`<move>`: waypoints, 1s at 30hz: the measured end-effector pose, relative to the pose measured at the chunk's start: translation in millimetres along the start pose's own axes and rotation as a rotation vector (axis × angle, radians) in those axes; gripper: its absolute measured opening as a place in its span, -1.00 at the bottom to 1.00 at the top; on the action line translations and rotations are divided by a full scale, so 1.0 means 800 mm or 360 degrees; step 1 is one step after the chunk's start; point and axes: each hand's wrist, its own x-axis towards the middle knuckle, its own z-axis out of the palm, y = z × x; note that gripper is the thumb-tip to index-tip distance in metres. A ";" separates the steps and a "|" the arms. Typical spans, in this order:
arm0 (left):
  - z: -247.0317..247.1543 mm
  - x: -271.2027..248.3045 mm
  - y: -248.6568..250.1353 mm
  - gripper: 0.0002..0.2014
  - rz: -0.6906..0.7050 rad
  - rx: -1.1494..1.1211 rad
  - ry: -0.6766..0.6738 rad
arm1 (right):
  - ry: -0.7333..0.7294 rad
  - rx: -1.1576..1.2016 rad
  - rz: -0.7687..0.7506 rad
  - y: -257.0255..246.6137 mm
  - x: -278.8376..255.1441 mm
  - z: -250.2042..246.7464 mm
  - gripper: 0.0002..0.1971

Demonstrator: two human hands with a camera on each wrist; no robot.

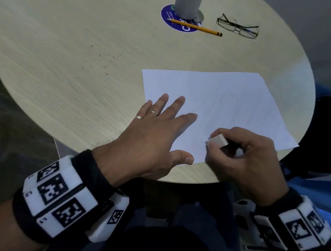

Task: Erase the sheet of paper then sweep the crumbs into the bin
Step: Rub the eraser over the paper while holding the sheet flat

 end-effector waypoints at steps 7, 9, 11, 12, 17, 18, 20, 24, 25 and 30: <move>-0.002 -0.001 0.003 -0.12 -0.0002 0.0009 -0.0001 | 0.0028 -0.0107 -0.0077 -0.014 0.000 0.006 -0.82; -0.001 -0.001 0.002 -0.11 -0.0001 -0.0002 0.0006 | -0.0027 -0.0119 -0.0147 -0.017 -0.003 0.018 -0.83; 0.002 0.001 0.001 -0.11 0.0004 -0.0001 -0.0006 | 0.0064 -0.0056 -0.0011 0.006 0.006 0.006 -0.81; 0.003 0.001 0.001 -0.11 0.0004 -0.0001 -0.0008 | 0.0131 -0.0052 0.0059 0.016 0.011 -0.003 -0.82; -0.001 -0.001 0.002 -0.11 0.0013 -0.0016 0.0009 | 0.0090 -0.0184 -0.0087 -0.005 0.004 0.002 -0.82; -0.001 -0.002 0.001 -0.11 0.0012 -0.0016 0.0012 | 0.0045 -0.0207 -0.0144 -0.012 -0.001 0.010 -0.81; 0.001 -0.001 0.001 -0.11 0.0009 0.0008 0.0021 | 0.0071 -0.0178 -0.0075 0.000 0.005 0.007 -0.80; 0.002 0.001 0.003 -0.11 -0.0009 0.0012 0.0014 | 0.0200 -0.0272 0.0023 0.020 0.016 -0.010 -0.78; 0.001 0.000 0.004 -0.12 -0.0006 0.0013 0.0012 | 0.0171 -0.0234 -0.0002 0.013 0.014 -0.006 -0.80; 0.000 -0.001 0.003 -0.13 -0.0005 0.0002 0.0018 | 0.0077 -0.0090 -0.0011 0.009 0.006 0.003 -0.77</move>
